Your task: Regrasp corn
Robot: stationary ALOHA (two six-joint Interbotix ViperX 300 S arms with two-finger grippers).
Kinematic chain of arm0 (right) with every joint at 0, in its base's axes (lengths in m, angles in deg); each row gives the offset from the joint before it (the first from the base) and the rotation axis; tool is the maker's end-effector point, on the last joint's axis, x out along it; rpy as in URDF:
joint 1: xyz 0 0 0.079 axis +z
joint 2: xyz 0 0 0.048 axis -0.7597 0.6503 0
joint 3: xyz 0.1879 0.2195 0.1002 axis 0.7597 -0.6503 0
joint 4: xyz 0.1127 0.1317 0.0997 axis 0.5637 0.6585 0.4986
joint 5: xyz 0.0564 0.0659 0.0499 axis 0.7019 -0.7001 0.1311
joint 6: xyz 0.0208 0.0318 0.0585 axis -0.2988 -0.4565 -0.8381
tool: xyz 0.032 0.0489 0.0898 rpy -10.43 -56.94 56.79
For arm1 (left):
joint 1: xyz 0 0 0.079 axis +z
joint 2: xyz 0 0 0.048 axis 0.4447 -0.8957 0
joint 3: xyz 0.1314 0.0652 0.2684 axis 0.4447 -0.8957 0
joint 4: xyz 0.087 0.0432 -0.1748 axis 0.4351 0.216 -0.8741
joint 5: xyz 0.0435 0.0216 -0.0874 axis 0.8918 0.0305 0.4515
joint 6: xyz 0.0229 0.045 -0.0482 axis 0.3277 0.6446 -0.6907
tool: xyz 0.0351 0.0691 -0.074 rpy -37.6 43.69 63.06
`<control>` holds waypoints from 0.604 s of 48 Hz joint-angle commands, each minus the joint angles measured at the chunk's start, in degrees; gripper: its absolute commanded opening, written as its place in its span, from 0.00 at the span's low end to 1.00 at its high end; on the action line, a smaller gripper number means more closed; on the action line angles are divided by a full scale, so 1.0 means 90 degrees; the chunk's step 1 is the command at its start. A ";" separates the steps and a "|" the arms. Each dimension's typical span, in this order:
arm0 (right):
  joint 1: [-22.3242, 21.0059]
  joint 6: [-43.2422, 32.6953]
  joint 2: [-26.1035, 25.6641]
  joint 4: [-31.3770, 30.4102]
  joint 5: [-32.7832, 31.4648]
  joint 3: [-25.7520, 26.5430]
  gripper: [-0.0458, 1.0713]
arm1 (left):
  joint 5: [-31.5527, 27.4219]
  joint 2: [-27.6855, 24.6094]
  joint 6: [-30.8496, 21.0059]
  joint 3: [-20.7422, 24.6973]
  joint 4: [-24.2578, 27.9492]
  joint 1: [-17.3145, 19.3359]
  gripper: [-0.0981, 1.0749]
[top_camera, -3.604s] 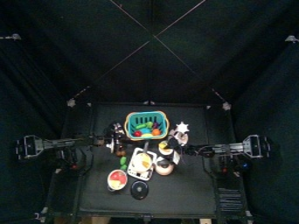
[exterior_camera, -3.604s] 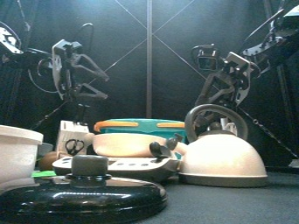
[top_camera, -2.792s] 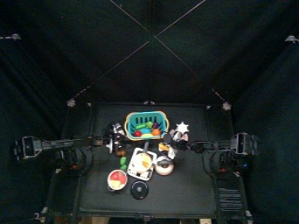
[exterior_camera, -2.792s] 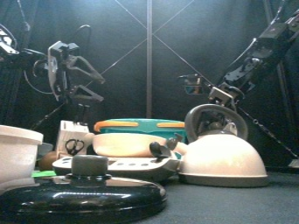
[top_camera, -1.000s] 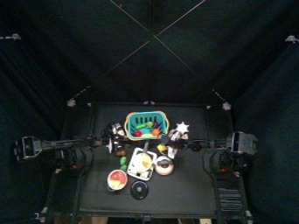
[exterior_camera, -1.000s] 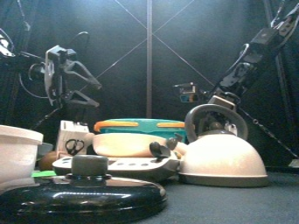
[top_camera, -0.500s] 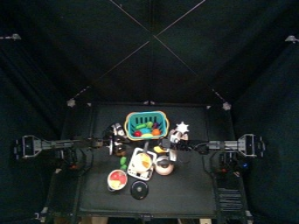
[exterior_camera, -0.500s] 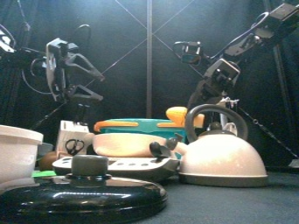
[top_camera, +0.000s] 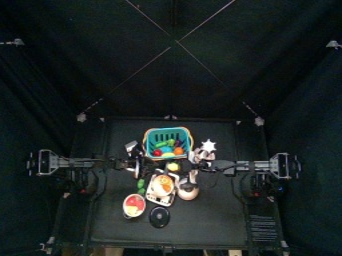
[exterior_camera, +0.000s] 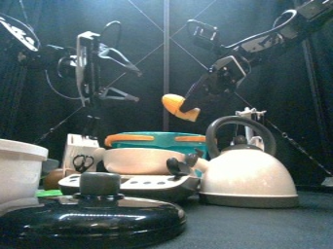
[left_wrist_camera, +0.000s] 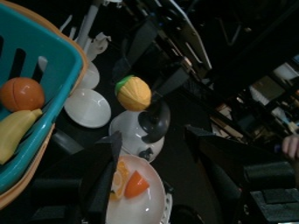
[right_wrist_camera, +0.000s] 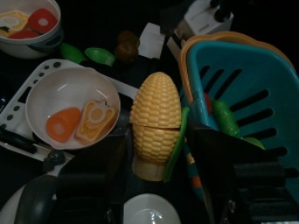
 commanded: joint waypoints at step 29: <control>-0.0029 -0.0010 0.0303 -0.0488 -0.0400 0.0723 0.58 | 0.0596 -0.0752 -0.0127 0.0391 -0.1553 -0.0381 0.88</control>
